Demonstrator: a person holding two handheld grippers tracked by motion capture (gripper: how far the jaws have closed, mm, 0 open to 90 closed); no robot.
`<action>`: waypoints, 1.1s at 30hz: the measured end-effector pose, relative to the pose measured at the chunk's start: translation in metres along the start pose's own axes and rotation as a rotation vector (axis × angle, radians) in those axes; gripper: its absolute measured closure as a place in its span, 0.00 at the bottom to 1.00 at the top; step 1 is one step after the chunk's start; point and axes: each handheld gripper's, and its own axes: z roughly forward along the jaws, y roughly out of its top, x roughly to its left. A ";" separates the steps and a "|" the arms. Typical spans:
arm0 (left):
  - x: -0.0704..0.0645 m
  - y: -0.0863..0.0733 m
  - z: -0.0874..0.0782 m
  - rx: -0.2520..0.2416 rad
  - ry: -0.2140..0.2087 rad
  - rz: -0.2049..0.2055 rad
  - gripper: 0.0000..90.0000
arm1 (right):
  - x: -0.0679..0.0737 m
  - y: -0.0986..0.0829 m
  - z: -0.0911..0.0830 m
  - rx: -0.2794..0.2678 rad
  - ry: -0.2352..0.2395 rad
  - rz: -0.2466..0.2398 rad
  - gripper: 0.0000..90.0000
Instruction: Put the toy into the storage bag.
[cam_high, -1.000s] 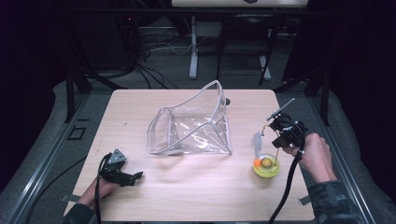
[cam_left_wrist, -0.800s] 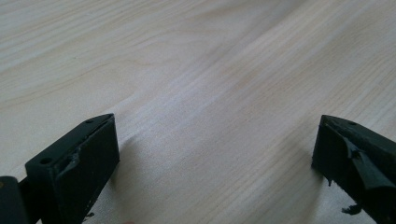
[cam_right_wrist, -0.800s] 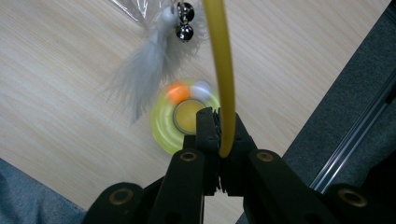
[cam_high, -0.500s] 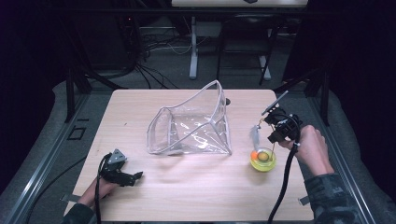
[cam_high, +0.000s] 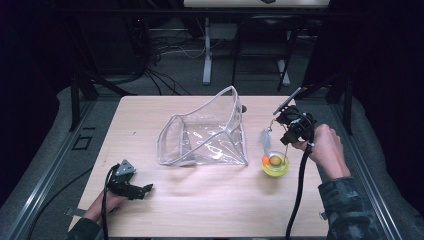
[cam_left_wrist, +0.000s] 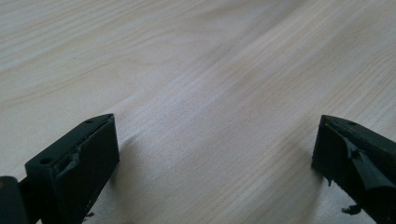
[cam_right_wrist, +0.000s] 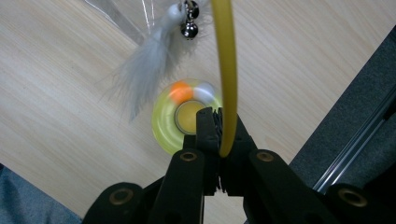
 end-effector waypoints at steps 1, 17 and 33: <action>0.000 0.000 0.000 0.000 0.000 0.000 0.00 | 0.000 0.001 0.000 -0.006 0.004 -0.001 0.98; 0.000 0.000 0.000 -0.002 -0.003 -0.004 0.00 | -0.002 0.027 -0.010 -0.006 -0.015 -0.026 0.98; 0.001 0.000 -0.001 0.008 -0.009 0.005 0.00 | -0.004 0.056 -0.031 -0.026 -0.041 -0.047 0.98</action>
